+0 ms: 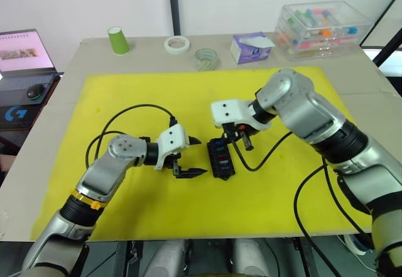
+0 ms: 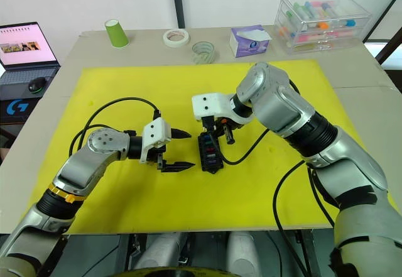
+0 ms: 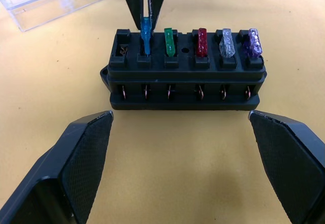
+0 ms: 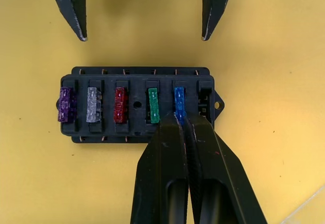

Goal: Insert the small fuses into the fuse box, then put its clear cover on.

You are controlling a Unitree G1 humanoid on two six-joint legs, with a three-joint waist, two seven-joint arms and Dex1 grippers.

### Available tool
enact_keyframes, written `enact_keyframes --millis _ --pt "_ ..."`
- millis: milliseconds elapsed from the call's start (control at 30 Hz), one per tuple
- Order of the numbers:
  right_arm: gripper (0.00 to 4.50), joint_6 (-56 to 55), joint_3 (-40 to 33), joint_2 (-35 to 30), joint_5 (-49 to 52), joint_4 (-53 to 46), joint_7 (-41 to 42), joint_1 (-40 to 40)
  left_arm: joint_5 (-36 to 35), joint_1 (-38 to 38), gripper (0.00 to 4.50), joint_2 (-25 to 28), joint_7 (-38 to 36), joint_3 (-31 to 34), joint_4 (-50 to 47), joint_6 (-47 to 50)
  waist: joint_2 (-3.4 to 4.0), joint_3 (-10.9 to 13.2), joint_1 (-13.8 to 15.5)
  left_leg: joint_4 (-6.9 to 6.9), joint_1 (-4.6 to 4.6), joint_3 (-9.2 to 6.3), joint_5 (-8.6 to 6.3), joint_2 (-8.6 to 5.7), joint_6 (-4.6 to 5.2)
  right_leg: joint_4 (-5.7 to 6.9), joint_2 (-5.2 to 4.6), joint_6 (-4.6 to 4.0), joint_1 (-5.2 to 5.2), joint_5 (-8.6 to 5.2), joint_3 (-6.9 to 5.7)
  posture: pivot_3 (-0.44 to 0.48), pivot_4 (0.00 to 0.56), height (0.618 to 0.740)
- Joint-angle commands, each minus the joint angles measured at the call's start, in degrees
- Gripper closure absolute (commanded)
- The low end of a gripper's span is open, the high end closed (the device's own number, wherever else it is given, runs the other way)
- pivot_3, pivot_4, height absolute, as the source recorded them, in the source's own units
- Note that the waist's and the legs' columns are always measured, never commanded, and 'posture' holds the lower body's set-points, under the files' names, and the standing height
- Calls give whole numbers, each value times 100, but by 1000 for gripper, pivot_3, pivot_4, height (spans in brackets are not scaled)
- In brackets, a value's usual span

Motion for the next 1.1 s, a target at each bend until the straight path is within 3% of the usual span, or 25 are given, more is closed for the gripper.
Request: enact_keyframes --millis 33,1100 --pt "4500 -41 -23 31 -55 -52 25 -58 -2 -49 9 -17 -20 46 -180 -111 0 0 -3 0 0 0 0 0 0 0 0 0 0 0 0 0 150 740" --pt "4500 -332 391 164 -626 138 366 -1 125 -2 9 -115 44 20 -144 -221 -9 -12 1 1 4 -1 0 0 0 1 1 0 5 0 0 0 150 740"
